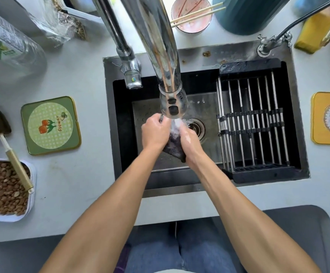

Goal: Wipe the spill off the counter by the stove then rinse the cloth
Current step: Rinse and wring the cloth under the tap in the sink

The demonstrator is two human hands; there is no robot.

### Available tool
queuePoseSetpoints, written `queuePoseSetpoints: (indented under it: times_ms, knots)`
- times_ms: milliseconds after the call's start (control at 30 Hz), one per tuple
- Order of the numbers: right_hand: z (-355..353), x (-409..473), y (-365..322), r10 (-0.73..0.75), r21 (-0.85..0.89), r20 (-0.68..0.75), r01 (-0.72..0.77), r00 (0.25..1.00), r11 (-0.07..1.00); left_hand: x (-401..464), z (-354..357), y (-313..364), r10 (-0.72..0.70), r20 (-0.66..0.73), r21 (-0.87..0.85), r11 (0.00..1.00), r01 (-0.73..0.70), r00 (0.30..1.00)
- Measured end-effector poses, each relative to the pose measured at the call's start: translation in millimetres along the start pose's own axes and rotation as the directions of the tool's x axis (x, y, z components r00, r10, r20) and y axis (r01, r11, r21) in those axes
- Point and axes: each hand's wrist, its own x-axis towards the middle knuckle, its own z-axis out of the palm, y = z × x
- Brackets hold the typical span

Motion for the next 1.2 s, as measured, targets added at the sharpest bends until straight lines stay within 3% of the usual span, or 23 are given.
queuePoseSetpoints:
  times_ms: [100,233,300,367,467,533,600,667,767,833,900,967,1000,1067,1133,1200]
  knots:
    - [-18.6,3.5,-4.2,-0.149,-0.152,-0.060,0.138,0.987,0.979,6.6,-8.3,-21.6,-0.086,-0.012,-0.097,0.992,0.084,0.996]
    - [-29.5,16.9,1.6,-0.163,-0.453,-0.182,0.065,0.970,0.889,-0.9,-7.3,-22.1,-0.210,0.118,-0.467,0.851,0.241,0.971]
    - [-29.8,19.8,1.7,-0.140,-0.550,-0.167,0.026,0.976,0.835,-5.6,-3.1,-17.1,-0.179,0.142,-0.510,0.830,0.226,0.974]
    - [-31.1,19.2,1.3,-0.131,-0.565,-0.148,0.026,0.980,0.825,-9.5,1.1,-11.0,-0.118,0.080,-0.456,0.879,0.141,0.990]
    - [-28.1,7.0,-4.8,-0.119,-0.389,-0.058,0.087,0.991,0.917,-24.7,4.9,-0.9,0.020,0.022,-0.348,0.937,-0.011,1.000]
    - [-24.2,-1.6,-11.5,-0.011,-0.047,0.125,0.017,0.992,0.999,-40.8,8.3,4.2,0.133,0.019,-0.228,0.966,-0.125,0.991]
    - [-21.9,-4.6,-16.6,0.019,0.270,0.233,-0.084,0.972,0.959,-56.4,11.7,6.2,0.246,0.021,-0.081,0.967,-0.243,0.969]
    - [-19.6,-5.3,-19.5,0.007,0.346,0.241,-0.093,0.970,0.934,-67.9,11.8,4.8,0.354,0.067,0.011,0.935,-0.355,0.933]
    - [-18.8,-2.3,-20.8,0.020,0.341,0.158,-0.074,0.987,0.937,-74.6,2.5,-4.0,0.414,0.104,-0.015,0.910,-0.415,0.904]
    - [-17.7,-0.3,-24.3,0.029,0.373,0.135,-0.078,0.990,0.924,-66.3,-8.7,-10.2,0.318,-0.044,-0.110,0.940,-0.321,0.947]
    - [-18.8,-1.5,-27.0,0.021,0.391,0.137,-0.073,0.990,0.917,-44.5,-18.8,-15.8,0.090,-0.142,-0.212,0.970,-0.119,0.986]
    - [-21.0,-3.2,-27.0,0.005,0.381,0.178,-0.074,0.984,0.921,-20.3,-25.3,-17.5,-0.117,0.039,-0.278,0.953,0.124,0.992]
    - [-21.7,-5.3,-27.3,0.002,0.377,0.206,-0.081,0.979,0.923,-10.5,-26.5,-17.8,-0.186,0.210,-0.327,0.912,0.249,0.960]
    - [-21.3,-7.6,-26.0,0.015,0.351,0.244,-0.102,0.970,0.931,0.7,-26.2,-16.6,-0.222,0.513,-0.438,0.763,0.476,0.829]
    - [-21.7,-4.3,-23.5,0.014,0.321,0.258,-0.100,0.966,0.942,6.0,-20.9,-14.7,-0.170,0.575,-0.539,0.657,0.527,0.800]
    - [-25.2,-0.2,-21.7,0.006,0.242,0.217,-0.060,0.976,0.968,11.0,-15.4,-12.0,-0.170,0.449,-0.571,0.701,0.428,0.877]
